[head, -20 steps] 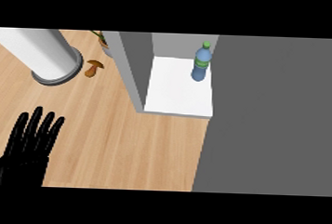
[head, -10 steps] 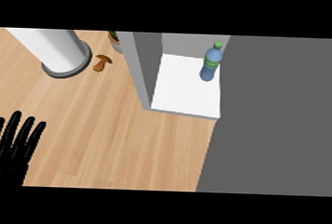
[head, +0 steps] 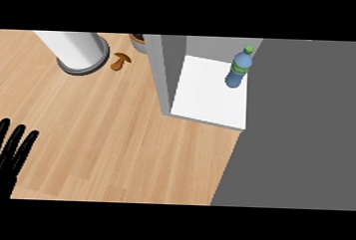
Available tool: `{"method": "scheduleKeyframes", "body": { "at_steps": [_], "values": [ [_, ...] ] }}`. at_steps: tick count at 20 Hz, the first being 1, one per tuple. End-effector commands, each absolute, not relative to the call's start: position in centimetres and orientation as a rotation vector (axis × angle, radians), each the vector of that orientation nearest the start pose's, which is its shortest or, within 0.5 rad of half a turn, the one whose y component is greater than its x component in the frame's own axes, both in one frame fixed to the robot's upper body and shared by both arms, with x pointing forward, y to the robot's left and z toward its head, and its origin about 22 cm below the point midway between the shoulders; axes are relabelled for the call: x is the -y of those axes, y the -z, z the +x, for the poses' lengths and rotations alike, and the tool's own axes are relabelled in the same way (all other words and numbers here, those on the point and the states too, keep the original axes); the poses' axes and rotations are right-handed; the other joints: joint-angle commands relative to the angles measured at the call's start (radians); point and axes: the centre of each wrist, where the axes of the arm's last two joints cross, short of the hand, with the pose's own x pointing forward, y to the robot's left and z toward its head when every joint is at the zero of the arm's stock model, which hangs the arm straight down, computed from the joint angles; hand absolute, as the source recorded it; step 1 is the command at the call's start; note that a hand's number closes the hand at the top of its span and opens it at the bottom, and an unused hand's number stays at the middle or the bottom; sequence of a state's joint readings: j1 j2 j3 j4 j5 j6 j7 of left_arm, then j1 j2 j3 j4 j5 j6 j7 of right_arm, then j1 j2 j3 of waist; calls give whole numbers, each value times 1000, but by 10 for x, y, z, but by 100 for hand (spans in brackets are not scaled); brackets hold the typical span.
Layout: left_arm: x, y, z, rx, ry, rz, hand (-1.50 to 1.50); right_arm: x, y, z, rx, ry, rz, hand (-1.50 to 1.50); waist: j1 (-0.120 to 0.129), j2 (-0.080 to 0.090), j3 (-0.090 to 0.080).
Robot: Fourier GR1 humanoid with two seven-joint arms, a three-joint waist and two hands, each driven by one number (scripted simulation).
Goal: Pick up the bottled water, place it into the cabinet and close the cabinet
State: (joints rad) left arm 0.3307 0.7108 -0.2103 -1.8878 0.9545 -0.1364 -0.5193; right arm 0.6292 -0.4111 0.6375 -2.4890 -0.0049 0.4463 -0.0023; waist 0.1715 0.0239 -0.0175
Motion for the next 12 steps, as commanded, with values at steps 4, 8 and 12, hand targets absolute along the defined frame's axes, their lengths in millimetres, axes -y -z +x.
{"method": "scheduleKeyframes", "body": {
  "at_steps": [4,8,12],
  "values": [
    [-325,-62,162,1863,-105,-565,-150,169,-136,67,1601,-922,882,150,49,11,-5],
    [-328,-64,164,1862,-84,-566,-150,175,-140,76,1597,-1101,839,-150,79,8,-8],
    [-335,-64,167,1858,-88,-542,-150,173,-145,82,1645,-1107,843,150,60,8,-10]
  ]
}}
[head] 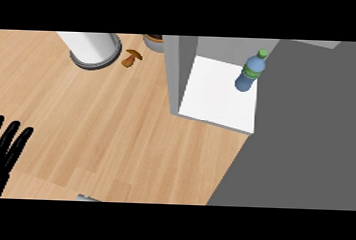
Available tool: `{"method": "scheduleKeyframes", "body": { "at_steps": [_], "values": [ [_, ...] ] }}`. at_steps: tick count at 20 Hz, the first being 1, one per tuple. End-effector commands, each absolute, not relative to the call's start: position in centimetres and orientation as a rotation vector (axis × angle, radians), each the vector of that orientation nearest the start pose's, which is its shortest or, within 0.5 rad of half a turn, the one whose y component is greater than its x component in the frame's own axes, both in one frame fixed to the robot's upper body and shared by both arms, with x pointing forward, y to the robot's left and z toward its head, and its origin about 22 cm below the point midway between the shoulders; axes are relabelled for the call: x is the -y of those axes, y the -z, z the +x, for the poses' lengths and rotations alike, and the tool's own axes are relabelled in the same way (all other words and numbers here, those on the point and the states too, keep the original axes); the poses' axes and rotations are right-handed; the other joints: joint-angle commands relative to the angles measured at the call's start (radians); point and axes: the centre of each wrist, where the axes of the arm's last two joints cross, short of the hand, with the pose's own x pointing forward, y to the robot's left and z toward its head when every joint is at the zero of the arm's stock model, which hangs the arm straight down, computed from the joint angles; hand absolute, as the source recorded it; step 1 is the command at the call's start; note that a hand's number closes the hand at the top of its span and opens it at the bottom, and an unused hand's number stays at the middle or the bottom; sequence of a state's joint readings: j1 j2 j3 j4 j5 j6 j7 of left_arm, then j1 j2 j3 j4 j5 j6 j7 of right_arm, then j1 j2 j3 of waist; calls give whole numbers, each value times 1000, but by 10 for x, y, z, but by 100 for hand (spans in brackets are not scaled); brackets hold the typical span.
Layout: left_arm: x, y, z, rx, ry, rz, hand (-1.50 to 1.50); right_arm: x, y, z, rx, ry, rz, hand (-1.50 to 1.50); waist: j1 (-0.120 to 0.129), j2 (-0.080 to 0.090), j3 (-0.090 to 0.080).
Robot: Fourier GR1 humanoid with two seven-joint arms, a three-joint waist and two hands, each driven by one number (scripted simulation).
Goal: Pick up the bottled water, place it into the cabinet and close the cabinet
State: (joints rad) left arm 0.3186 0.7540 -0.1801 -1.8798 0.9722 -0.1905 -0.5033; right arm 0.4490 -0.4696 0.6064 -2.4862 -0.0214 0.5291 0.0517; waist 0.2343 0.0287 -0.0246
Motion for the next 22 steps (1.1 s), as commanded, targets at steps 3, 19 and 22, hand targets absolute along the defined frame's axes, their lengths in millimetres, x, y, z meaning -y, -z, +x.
{"method": "scheduleKeyframes", "body": {
  "at_steps": [3,19,22],
  "values": [
    [-340,-65,166,1860,-79,-529,-150,174,-143,87,1622,-1134,799,150,2,1,-3],
    [-342,-72,170,1871,-56,-569,-150,168,-134,97,1602,-1068,887,150,27,32,-4],
    [-342,-74,173,1877,-39,-579,-150,165,-130,97,1579,-1056,976,150,43,46,-2]
  ]
}}
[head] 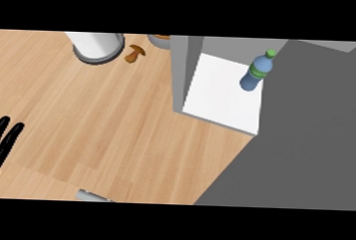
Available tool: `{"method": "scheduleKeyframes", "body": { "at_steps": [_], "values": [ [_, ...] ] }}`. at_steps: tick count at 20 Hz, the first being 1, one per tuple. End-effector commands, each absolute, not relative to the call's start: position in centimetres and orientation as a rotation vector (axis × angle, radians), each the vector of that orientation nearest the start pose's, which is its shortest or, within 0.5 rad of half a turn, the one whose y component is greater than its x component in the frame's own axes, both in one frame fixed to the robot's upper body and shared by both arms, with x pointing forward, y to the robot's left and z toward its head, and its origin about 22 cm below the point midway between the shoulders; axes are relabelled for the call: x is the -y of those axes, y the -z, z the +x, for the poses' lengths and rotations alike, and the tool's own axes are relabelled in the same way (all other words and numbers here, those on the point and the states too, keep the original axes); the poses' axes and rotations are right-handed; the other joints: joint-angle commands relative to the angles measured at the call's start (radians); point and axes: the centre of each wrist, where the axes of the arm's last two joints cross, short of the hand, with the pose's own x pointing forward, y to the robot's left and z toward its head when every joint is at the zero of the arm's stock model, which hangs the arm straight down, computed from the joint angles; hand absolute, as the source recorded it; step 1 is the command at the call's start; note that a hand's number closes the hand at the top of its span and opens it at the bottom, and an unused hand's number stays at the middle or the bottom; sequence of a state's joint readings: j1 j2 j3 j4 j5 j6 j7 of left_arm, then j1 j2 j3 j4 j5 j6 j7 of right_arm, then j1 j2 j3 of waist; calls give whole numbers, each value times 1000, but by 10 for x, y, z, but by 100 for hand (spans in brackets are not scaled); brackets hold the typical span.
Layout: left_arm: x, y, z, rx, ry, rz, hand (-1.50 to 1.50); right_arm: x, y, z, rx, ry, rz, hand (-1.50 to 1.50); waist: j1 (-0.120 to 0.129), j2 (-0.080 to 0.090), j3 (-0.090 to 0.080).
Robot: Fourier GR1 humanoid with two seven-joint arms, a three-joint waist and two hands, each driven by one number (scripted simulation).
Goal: Pick up the bottled water, place it into the cabinet and close the cabinet
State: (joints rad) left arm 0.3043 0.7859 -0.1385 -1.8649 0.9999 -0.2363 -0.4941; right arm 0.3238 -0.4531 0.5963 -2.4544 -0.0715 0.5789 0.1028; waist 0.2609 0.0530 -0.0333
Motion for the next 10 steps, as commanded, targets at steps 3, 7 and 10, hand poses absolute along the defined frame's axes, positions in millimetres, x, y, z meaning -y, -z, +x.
{"method": "scheduleKeyframes", "body": {
  "at_steps": [3,7,10],
  "values": [
    [-345,-74,174,1882,-42,-576,-150,165,-128,101,1572,-998,992,150,20,28,6],
    [-347,-74,175,1882,-47,-578,-150,166,-126,110,1584,-934,947,150,18,25,9],
    [-351,-78,178,1893,-26,-575,-150,166,-125,123,1614,-903,872,150,21,23,10]
  ]
}}
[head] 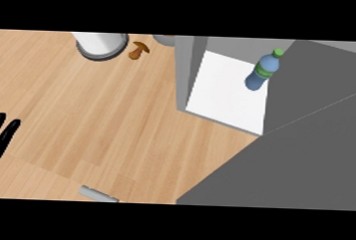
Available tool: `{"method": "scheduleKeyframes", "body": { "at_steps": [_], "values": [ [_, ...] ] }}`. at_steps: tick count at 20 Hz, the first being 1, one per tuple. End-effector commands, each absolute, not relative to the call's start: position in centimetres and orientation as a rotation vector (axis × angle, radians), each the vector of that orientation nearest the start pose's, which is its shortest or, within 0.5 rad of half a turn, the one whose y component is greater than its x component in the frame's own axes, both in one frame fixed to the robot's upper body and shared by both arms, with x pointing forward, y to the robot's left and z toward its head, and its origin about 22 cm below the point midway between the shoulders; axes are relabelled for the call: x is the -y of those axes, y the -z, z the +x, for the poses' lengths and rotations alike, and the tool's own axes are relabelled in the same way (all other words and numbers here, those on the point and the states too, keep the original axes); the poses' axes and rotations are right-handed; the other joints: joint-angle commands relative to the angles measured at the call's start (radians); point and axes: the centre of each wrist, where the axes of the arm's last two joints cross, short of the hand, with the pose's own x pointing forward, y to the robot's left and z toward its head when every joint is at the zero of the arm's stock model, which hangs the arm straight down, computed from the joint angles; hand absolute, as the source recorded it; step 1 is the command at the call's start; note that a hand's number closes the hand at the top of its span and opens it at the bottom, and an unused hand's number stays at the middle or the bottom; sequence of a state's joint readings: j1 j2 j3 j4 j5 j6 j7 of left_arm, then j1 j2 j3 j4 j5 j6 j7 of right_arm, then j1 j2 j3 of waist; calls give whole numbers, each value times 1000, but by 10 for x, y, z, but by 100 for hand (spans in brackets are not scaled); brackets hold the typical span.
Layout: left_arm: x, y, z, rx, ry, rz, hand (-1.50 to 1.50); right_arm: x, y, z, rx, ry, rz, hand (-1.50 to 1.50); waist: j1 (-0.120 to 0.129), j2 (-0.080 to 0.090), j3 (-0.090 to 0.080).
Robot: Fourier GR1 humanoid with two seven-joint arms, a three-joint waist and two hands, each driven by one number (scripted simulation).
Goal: Pick up the bottled water, place it into the cabinet and close the cabinet
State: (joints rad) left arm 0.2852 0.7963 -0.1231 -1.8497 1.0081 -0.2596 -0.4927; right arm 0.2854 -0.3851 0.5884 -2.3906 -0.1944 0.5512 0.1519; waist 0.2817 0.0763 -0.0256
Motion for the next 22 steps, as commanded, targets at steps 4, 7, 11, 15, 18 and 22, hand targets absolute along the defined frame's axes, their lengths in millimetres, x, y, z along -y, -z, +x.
{"method": "scheduleKeyframes", "body": {
  "at_steps": [4,7,11,15,18,22],
  "values": [
    [-350,-73,175,1867,-38,-580,-150,165,-135,145,1625,-998,733,150,-5,-14,1],
    [-352,-75,177,1882,-47,-566,-150,162,-137,164,1601,-1052,653,150,-4,-18,3],
    [-352,-74,178,1878,-63,-582,-150,156,-140,193,1561,-1068,572,150,-6,-19,5],
    [-357,-72,178,1871,-63,-566,-150,136,-142,220,1531,-1024,544,150,-18,-28,8],
    [-356,-73,179,1877,-55,-568,-150,121,-144,239,1489,-1014,545,150,-22,-27,10],
    [-361,-66,176,1858,-76,-558,-150,87,-160,270,1474,-962,509,150,-28,-32,12]
  ]
}}
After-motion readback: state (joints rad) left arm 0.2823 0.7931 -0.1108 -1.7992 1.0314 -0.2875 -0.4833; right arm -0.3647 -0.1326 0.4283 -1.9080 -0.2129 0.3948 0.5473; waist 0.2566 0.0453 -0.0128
